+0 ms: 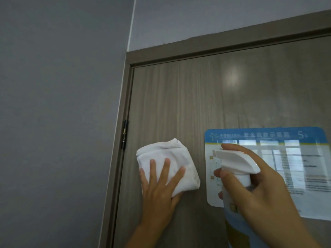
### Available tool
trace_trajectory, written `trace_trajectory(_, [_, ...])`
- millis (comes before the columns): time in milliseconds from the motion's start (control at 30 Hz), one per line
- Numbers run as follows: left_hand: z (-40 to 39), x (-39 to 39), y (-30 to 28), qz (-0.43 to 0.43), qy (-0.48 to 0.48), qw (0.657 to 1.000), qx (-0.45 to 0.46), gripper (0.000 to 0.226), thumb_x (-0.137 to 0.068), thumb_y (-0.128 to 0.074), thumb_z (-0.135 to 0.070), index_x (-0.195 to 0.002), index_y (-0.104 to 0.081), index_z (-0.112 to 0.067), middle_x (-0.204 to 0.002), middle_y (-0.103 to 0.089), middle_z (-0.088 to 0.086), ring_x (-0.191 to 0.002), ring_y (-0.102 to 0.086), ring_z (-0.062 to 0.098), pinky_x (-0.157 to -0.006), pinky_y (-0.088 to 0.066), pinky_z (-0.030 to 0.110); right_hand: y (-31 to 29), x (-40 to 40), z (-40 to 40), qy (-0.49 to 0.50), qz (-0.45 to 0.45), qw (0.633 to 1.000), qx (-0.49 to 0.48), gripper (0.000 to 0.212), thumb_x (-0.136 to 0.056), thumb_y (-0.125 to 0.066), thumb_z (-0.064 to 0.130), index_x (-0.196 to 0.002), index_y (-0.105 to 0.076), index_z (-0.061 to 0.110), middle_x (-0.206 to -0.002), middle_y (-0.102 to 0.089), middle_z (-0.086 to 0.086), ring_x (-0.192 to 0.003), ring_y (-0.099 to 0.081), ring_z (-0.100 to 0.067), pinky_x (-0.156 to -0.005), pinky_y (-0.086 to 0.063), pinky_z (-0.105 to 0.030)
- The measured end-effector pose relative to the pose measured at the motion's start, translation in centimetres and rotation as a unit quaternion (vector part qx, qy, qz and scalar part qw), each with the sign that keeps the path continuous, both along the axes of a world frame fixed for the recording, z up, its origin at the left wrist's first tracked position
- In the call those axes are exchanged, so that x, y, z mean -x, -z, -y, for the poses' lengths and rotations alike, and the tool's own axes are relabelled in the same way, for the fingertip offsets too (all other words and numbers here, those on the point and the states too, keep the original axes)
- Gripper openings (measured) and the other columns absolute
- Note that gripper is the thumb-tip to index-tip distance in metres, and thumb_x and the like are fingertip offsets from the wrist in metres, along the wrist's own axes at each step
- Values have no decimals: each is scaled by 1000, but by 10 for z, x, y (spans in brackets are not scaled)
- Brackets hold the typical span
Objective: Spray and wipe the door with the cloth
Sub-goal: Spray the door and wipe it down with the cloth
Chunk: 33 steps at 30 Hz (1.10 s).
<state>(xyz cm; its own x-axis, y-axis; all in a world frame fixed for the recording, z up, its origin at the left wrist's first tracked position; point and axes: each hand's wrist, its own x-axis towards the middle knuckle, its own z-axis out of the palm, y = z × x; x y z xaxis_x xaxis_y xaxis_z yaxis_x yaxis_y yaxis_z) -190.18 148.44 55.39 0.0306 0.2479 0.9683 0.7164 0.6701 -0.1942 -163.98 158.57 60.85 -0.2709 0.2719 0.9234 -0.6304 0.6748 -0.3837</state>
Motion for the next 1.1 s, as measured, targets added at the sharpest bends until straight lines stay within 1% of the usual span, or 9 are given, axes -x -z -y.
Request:
trace_trajectory(267, [-15, -7, -145, 73, 14, 990, -117, 63, -103, -8, -66, -158, -25, -42, -168, -24, 13, -151, -14, 56, -120, -13, 72, -27, -8, -23, 26, -20, 999, -3, 46, -82, -75, 18, -115, -66, 50, -104, -74, 17, -89, -72, -6, -69, -63, -41])
trace_trajectory(367, [-13, -9, -208, 94, 15, 985, -141, 71, -96, -10, -73, -158, -29, -43, -170, -19, 12, -151, -7, 55, -121, -4, 70, -40, -8, -29, 36, -19, 999, -24, 41, -78, -71, 31, -115, -66, 49, -102, -76, 12, -85, -73, -9, -66, -61, -34])
trace_trajectory(500, [-6, -5, -244, 88, 8, 988, -123, 69, -95, -16, -75, -157, -29, -47, -171, -14, 10, -153, -1, 51, -121, 0, 69, -43, -2, -37, 21, 38, 998, -42, 45, -83, -73, 21, -112, -65, 54, -97, -77, 7, -78, -75, -19, -66, -62, -39])
trace_trajectory(633, [18, 7, -223, 63, 54, 996, -28, 65, -95, -15, -72, -155, -24, -51, -173, -4, 6, -156, 12, 41, -121, 11, 66, -18, 15, -30, -9, 81, 995, -52, 48, -84, -74, 13, -112, -67, 51, -101, -78, 5, -89, -75, -15, -75, -63, -43])
trace_trajectory(733, [32, 12, -185, 53, 80, 995, 17, 54, -101, -23, -65, -153, -19, -51, -173, -7, 1, -157, 15, 32, -120, 13, 66, 12, 34, -23, -13, 103, 994, -46, 52, -85, -73, 10, -117, -66, 51, -111, -74, 13, -99, -72, -9, -79, -61, -29])
trace_trajectory(800, [38, 6, -157, 77, 117, 990, 9, 57, -105, -33, -58, -157, -17, -42, -172, -4, -5, -154, 26, 14, -121, 14, 64, 31, 43, -16, -6, 119, 992, -42, 49, -86, -73, 13, -118, -65, 50, -115, -69, 23, -107, -65, 0, -90, -56, -28])
trace_trajectory(900, [51, -4, -114, 170, 159, 973, -2, 64, -106, -41, -50, -157, -6, -35, -157, 9, -18, -124, 47, -22, -122, 18, 52, 61, 54, -6, 5, 141, 989, -46, 43, -87, -73, 18, -121, -63, 43, -116, -68, 24, -111, -61, 4, -96, -51, -27])
trace_trajectory(1033, [64, 13, -54, 168, 157, 973, 14, 76, -99, -21, -73, -162, -2, -35, -170, 9, -8, -152, 28, 7, -124, 14, 59, 100, 60, 9, 7, 158, 987, -38, 41, -88, -71, 20, -118, -59, 47, -109, -63, 41, -105, -60, 14, -78, -47, -2])
trace_trajectory(1100, [66, 17, -29, 193, 166, 967, -5, 74, -100, -21, -73, -160, 1, -38, -172, 6, -6, -155, 24, 11, -124, 12, 61, 112, 60, 14, -3, 163, 986, -33, 42, -89, -72, 17, -120, -60, 43, -110, -63, 41, -106, -61, 14, -79, -45, 1])
